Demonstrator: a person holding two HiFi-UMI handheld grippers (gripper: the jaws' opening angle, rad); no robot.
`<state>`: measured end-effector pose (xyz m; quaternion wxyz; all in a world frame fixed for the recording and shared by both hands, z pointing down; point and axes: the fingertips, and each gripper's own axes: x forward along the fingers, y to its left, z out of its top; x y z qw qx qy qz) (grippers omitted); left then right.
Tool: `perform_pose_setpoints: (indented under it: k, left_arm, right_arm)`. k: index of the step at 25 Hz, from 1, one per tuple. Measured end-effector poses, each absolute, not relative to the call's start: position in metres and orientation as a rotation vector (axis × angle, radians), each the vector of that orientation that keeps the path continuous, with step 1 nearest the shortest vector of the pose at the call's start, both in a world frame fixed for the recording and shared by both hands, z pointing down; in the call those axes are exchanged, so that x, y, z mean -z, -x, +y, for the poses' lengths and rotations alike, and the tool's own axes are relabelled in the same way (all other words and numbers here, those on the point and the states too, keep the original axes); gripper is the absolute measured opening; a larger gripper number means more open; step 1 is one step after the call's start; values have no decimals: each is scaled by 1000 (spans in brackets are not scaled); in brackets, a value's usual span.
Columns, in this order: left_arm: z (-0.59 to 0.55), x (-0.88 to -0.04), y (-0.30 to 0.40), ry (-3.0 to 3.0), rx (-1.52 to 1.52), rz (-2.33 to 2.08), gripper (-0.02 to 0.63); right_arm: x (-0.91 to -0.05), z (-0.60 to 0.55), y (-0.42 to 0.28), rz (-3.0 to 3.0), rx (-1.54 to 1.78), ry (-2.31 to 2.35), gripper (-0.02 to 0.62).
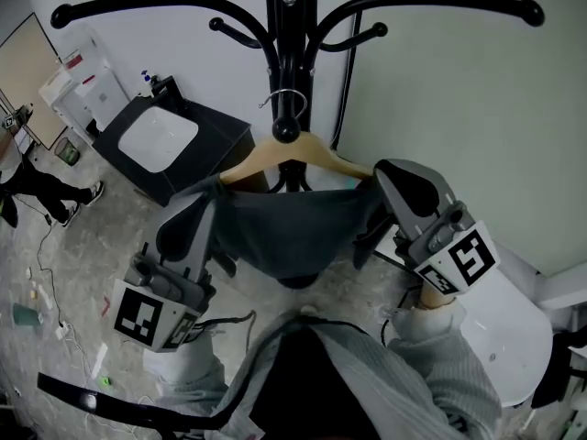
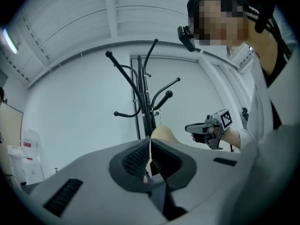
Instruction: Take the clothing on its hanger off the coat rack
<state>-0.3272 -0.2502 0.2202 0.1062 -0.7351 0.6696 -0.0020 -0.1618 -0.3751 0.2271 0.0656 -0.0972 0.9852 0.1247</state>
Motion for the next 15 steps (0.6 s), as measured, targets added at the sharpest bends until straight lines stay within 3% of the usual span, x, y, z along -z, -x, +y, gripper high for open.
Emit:
perform_pose_setpoints:
  k: [5, 7, 9, 15]
  left_arm:
    - [-257, -207, 341, 2251, 171, 1839, 10]
    - [-260, -211, 335, 2360, 272, 1726, 97]
    - [-266, -214, 330, 2446, 353, 1610, 135]
    - [-293, -237, 331, 2539, 616, 1445, 178]
  right_arm:
    - [-219, -391, 159, 3070, -392, 168, 36]
    - [-215, -396, 159, 3111, -407, 117, 77]
    - [-213, -396, 164, 3154, -411, 14, 120]
    - [-225, -387, 191, 3279, -397, -310, 214]
